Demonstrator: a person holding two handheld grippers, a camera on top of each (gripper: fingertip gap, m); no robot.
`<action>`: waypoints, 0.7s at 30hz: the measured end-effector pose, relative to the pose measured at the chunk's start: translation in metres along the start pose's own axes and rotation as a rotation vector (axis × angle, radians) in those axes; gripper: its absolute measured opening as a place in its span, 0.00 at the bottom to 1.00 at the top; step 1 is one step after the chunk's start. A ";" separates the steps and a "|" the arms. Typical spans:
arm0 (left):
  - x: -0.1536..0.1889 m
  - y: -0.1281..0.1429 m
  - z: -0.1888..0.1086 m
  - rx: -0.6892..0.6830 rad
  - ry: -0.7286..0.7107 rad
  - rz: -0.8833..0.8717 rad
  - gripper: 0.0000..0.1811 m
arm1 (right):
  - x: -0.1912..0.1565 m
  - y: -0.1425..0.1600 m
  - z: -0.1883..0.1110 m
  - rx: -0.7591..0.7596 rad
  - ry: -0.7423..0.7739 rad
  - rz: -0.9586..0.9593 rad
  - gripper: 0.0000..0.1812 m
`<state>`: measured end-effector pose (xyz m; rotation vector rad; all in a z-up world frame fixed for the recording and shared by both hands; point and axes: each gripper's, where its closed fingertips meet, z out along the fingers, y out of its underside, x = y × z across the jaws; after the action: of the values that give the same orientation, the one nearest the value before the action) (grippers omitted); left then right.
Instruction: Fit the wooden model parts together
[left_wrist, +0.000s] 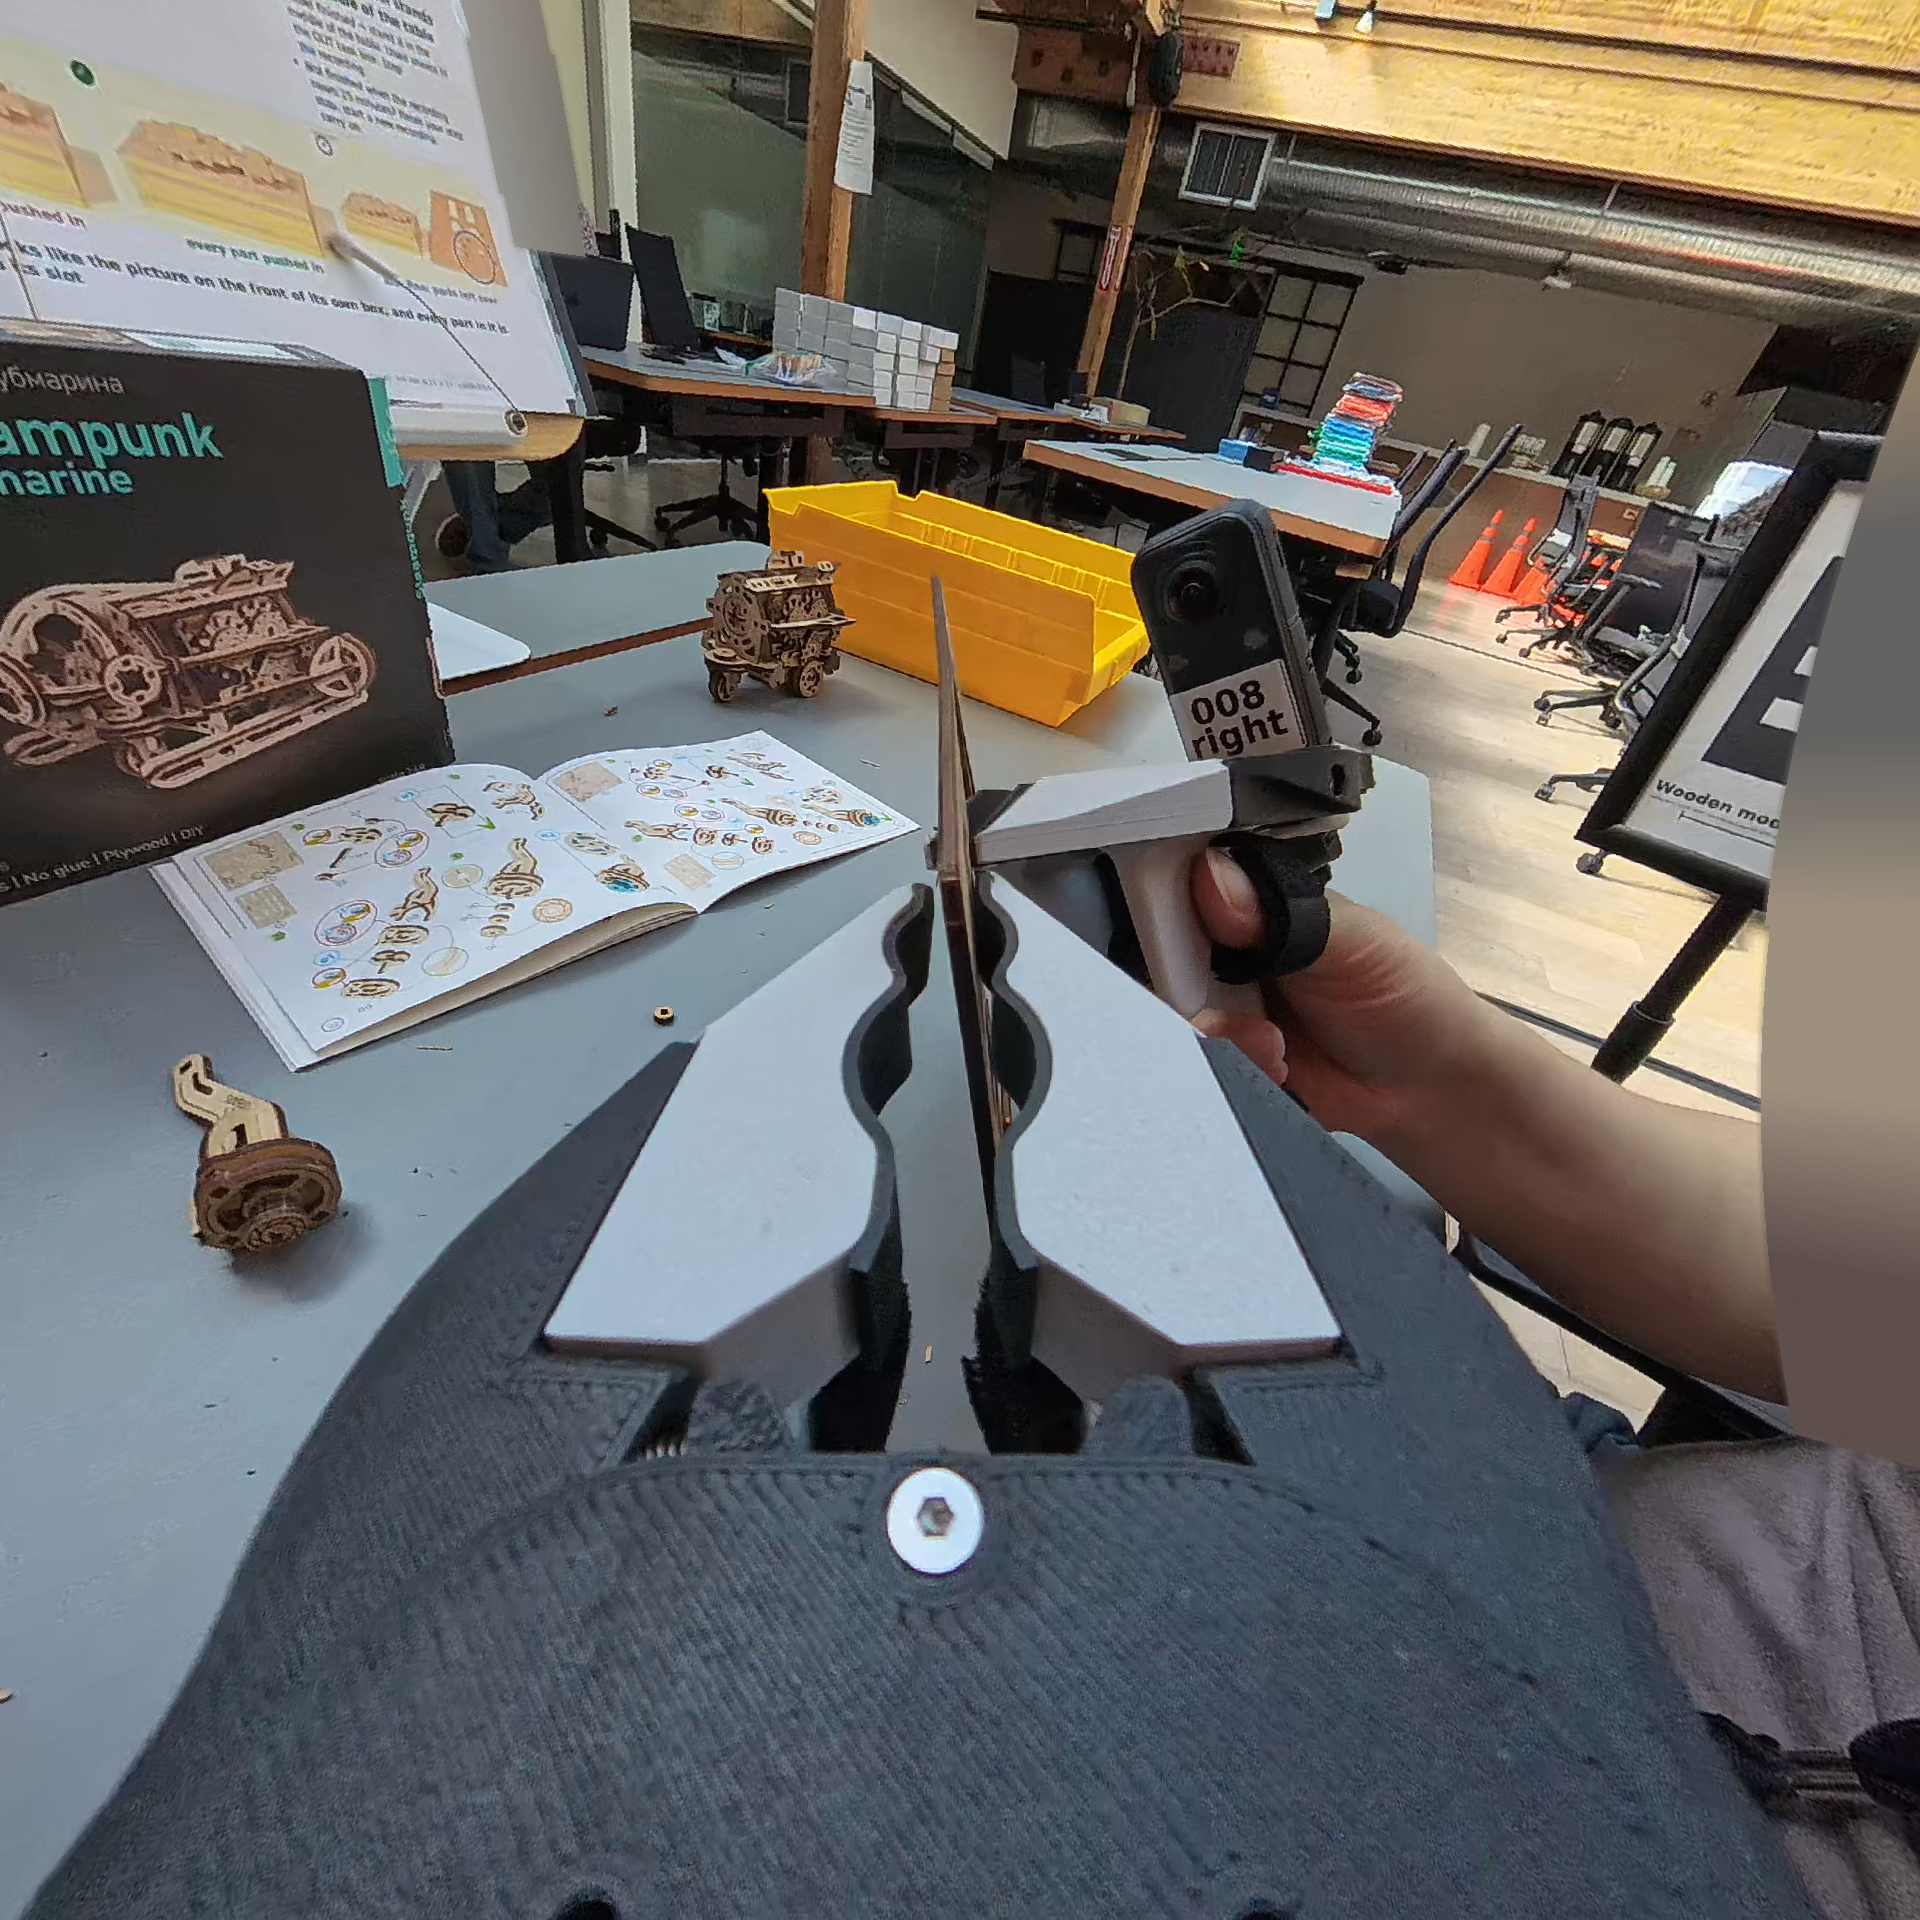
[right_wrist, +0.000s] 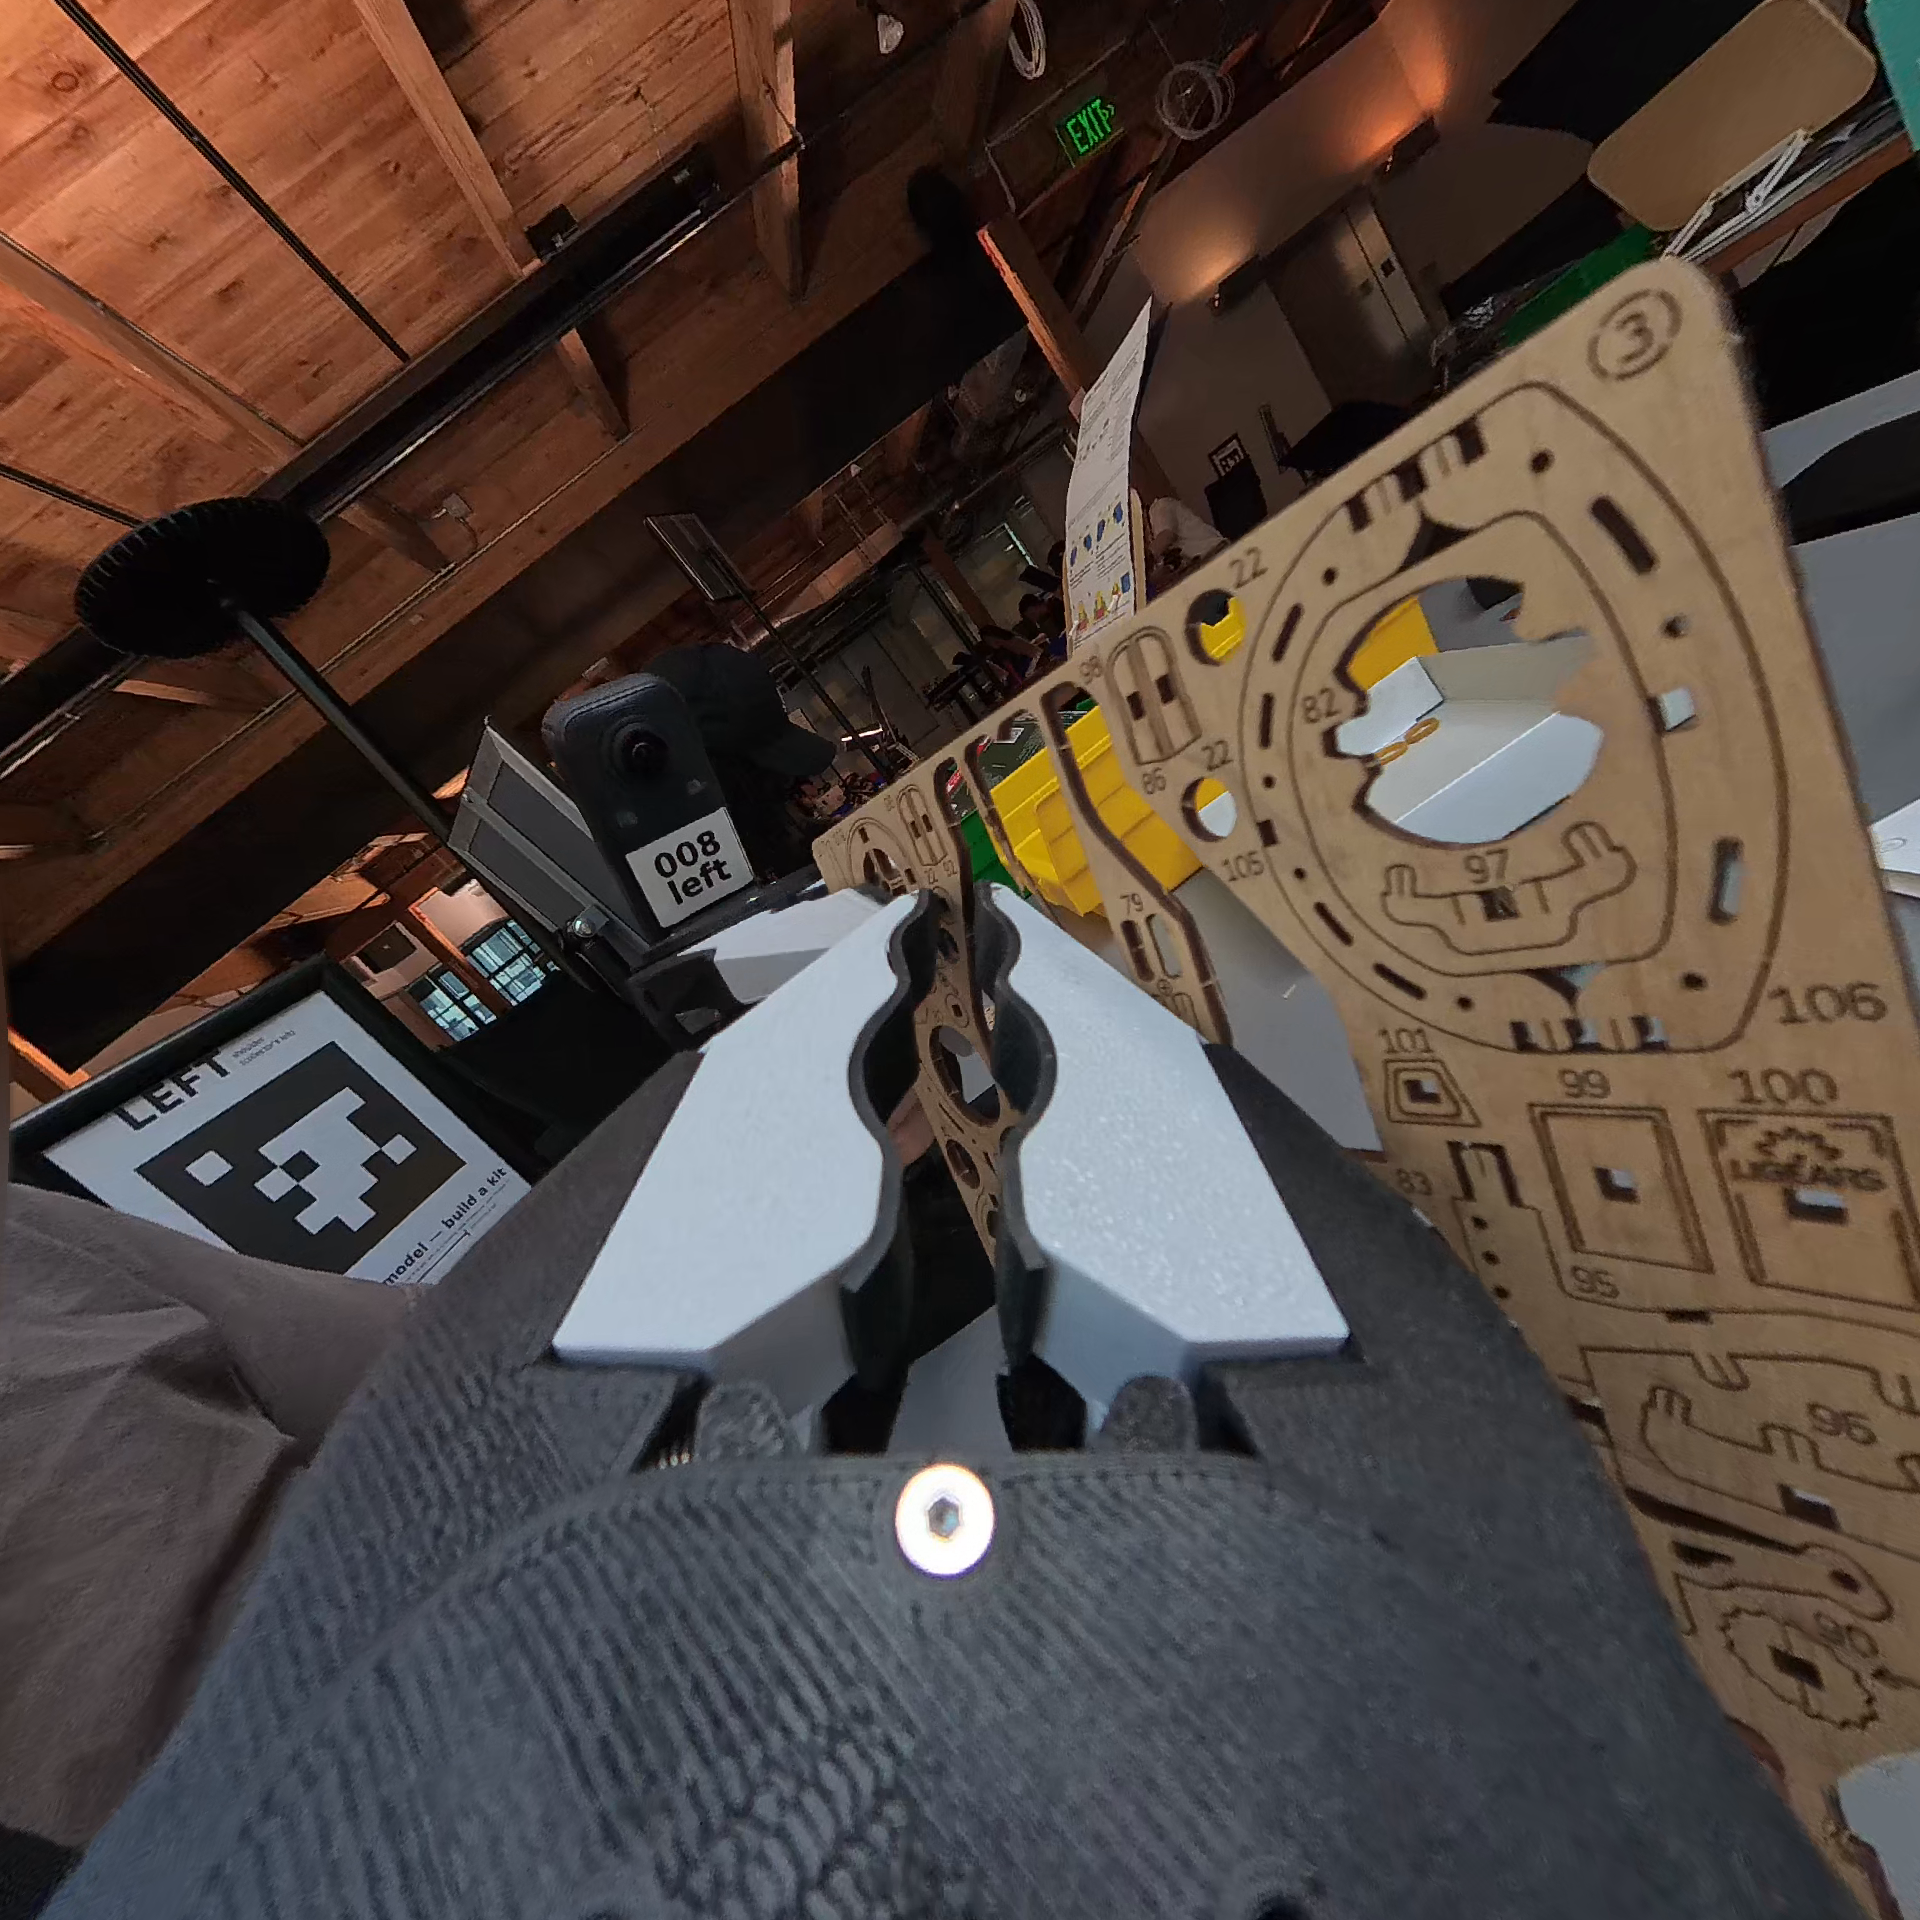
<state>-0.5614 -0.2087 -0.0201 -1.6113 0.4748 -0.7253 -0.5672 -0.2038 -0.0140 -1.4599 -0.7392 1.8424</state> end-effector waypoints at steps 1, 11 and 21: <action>0.001 -0.004 -0.001 0.013 0.005 -0.001 0.03 | 0.000 0.001 0.000 -0.008 0.002 -0.003 0.03; 0.003 -0.008 0.001 -0.042 0.047 0.010 0.01 | 0.000 0.005 -0.002 -0.019 0.007 -0.017 0.03; -0.001 -0.008 0.004 -0.049 0.054 -0.084 0.01 | 0.004 0.004 -0.002 -0.009 0.019 -0.007 0.03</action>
<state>-0.5600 -0.2036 -0.0126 -1.6691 0.4692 -0.8278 -0.5665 -0.2032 -0.0195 -1.4768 -0.7432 1.8198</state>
